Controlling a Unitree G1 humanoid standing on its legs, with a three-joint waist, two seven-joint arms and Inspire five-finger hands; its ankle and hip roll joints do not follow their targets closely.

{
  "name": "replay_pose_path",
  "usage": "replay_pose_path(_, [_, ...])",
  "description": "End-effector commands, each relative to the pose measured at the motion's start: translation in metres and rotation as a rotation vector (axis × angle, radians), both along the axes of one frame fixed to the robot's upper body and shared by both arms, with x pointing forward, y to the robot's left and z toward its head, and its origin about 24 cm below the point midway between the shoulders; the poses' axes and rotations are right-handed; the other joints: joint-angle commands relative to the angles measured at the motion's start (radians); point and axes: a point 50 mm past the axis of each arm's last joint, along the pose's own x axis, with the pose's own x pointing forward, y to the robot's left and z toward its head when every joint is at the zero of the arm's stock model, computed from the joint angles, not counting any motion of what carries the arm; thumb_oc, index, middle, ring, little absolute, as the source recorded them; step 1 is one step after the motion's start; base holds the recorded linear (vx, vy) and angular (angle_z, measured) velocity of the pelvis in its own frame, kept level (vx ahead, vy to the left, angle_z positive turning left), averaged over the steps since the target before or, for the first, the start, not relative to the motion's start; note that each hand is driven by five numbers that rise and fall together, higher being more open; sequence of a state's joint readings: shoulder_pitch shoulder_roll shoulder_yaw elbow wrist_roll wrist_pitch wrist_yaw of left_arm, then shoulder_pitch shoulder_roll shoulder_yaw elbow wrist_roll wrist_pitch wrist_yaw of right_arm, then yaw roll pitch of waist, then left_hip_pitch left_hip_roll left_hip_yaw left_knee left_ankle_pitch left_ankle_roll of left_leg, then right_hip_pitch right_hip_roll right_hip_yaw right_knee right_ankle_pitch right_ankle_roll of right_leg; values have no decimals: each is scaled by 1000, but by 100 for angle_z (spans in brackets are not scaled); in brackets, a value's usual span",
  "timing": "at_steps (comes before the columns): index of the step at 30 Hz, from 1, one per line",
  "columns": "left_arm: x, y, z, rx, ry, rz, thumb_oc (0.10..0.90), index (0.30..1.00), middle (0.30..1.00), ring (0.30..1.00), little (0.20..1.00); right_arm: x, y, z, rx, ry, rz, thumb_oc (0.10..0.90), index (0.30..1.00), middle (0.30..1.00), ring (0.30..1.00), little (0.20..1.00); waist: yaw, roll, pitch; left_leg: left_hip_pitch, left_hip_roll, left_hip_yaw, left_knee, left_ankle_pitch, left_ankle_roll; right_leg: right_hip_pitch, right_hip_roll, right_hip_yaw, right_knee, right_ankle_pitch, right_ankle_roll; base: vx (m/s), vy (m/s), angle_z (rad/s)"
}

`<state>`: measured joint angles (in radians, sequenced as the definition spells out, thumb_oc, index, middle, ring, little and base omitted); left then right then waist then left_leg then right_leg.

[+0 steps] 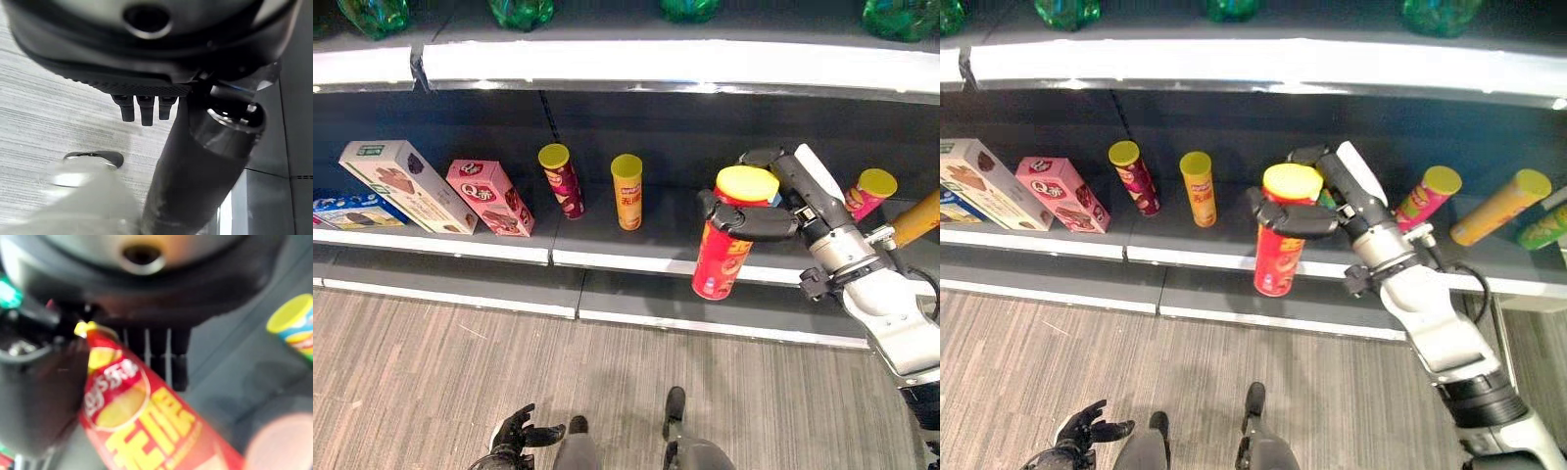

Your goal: Put the goods on the table back onto the shelves and tidy them up.

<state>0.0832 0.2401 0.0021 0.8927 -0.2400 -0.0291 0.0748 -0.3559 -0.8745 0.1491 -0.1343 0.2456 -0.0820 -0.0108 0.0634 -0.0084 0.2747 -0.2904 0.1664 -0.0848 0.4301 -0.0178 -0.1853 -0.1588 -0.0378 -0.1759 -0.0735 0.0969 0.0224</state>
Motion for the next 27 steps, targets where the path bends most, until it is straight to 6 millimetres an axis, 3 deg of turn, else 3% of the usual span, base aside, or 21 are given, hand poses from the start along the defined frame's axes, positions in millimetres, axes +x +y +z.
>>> replay_pose_path(1, [-2,1,2,19,-4,-91,800,900,900,900,900,-10,2,68,81,-319,37,400,300,300,300,300,24,-5,-38,-2,-9,-11,-420,86,-3,125,-77,28,47,-184,177,249,117,2])
replay_pose_path(3, [-4,2,2,16,1,-99,800,900,900,900,900,-12,3,70,64,-334,29,400,300,300,300,300,21,9,-52,-2,-12,-52,-483,100,-13,147,-70,61,55,-208,181,262,177,-22])
replay_pose_path(5, [-2,2,3,26,0,-114,800,900,900,900,900,-12,7,67,56,-334,36,400,300,300,300,300,21,23,-60,17,-19,-19,-471,119,-12,165,-86,81,54,-205,190,205,214,-42])
replay_pose_path(6, [-2,2,3,26,0,-114,800,900,900,900,900,-12,7,67,56,-334,36,400,300,300,300,300,22,23,-60,18,-19,-18,-471,119,-12,165,-87,82,54,-205,190,197,273,-114])
replay_pose_path(7, [8,12,10,67,-28,-120,800,900,900,900,900,-11,16,65,50,-337,53,400,300,300,300,300,26,21,-56,41,-27,29,-457,107,2,147,-122,114,67,-188,197,124,186,-126])
replay_pose_path(11, [17,23,19,106,-69,-96,800,900,900,900,900,-12,25,66,57,-349,89,400,300,300,300,300,33,8,-54,60,-24,78,-447,86,12,123,-143,135,60,-160,208,62,99,-68])
replay_pose_path(27, [10,5,12,82,-52,-124,800,900,900,900,900,-14,35,66,68,-393,95,400,300,300,300,300,21,-1,-55,109,-3,105,-504,91,13,114,-143,110,37,-150,214,-1,1,3])
